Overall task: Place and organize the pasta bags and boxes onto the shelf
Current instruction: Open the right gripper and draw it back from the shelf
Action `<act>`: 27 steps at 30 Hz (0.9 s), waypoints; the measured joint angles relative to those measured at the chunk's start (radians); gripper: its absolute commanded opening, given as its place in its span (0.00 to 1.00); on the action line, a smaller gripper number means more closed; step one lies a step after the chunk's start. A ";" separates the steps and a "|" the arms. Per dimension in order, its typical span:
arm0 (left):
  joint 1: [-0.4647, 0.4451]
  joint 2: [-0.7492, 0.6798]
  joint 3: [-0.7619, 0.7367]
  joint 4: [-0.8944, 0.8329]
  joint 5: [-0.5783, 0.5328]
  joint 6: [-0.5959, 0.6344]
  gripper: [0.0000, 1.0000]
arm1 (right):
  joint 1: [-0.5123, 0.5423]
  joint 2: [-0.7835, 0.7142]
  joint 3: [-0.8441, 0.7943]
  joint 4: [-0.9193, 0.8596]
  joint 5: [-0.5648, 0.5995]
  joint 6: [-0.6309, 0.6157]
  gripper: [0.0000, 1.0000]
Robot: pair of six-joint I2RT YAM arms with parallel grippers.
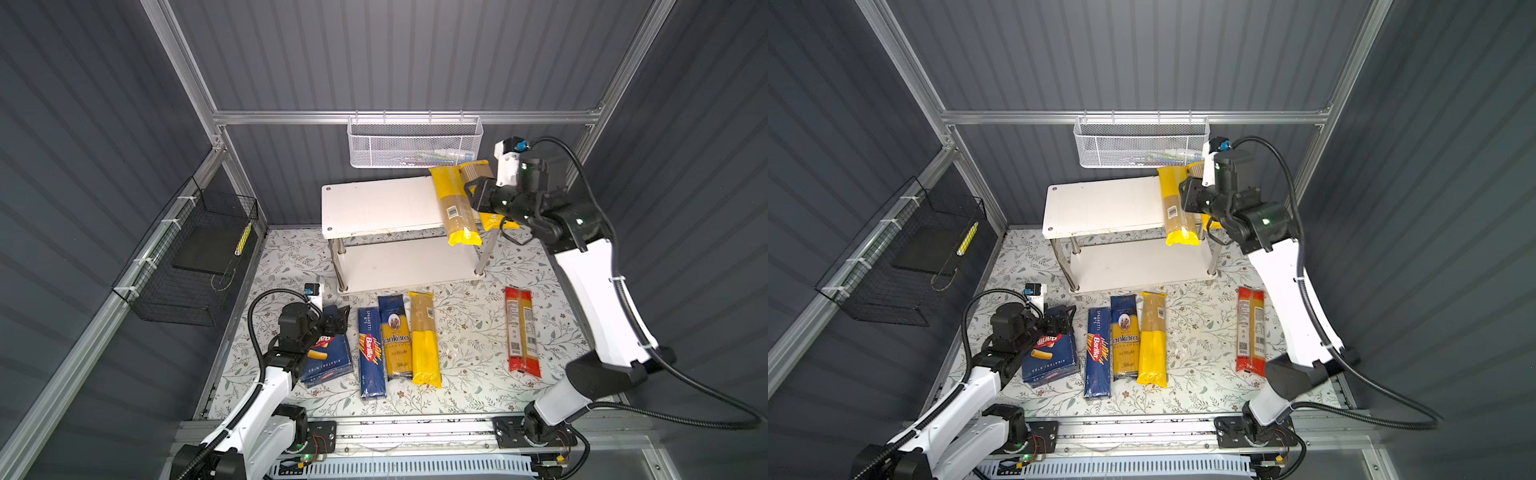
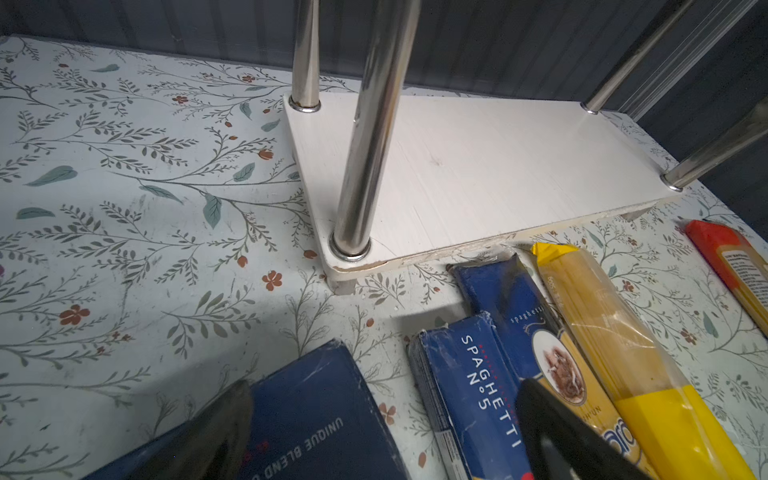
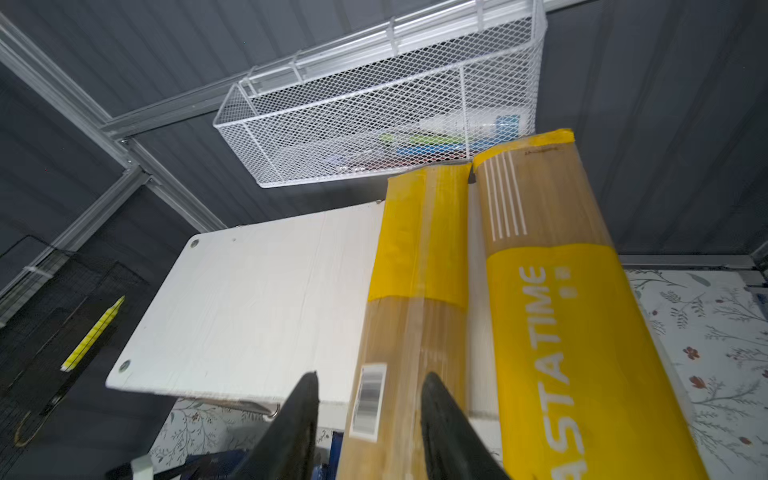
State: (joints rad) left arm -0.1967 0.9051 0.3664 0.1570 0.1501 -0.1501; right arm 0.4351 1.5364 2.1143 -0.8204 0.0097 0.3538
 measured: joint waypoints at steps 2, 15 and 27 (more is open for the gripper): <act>0.000 0.000 0.000 0.000 0.000 0.000 1.00 | 0.008 -0.104 -0.079 -0.013 -0.014 -0.004 0.43; 0.000 0.003 0.000 0.000 0.000 0.000 0.99 | 0.050 -0.441 -0.513 0.065 -0.165 0.017 0.43; 0.000 0.003 0.000 0.000 -0.001 0.000 1.00 | 0.051 -0.302 -0.570 0.152 -0.227 0.050 0.45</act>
State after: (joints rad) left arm -0.1967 0.9077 0.3664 0.1570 0.1493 -0.1501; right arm 0.4858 1.2343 1.5444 -0.6685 -0.2173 0.4034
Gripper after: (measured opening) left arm 0.995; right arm 0.449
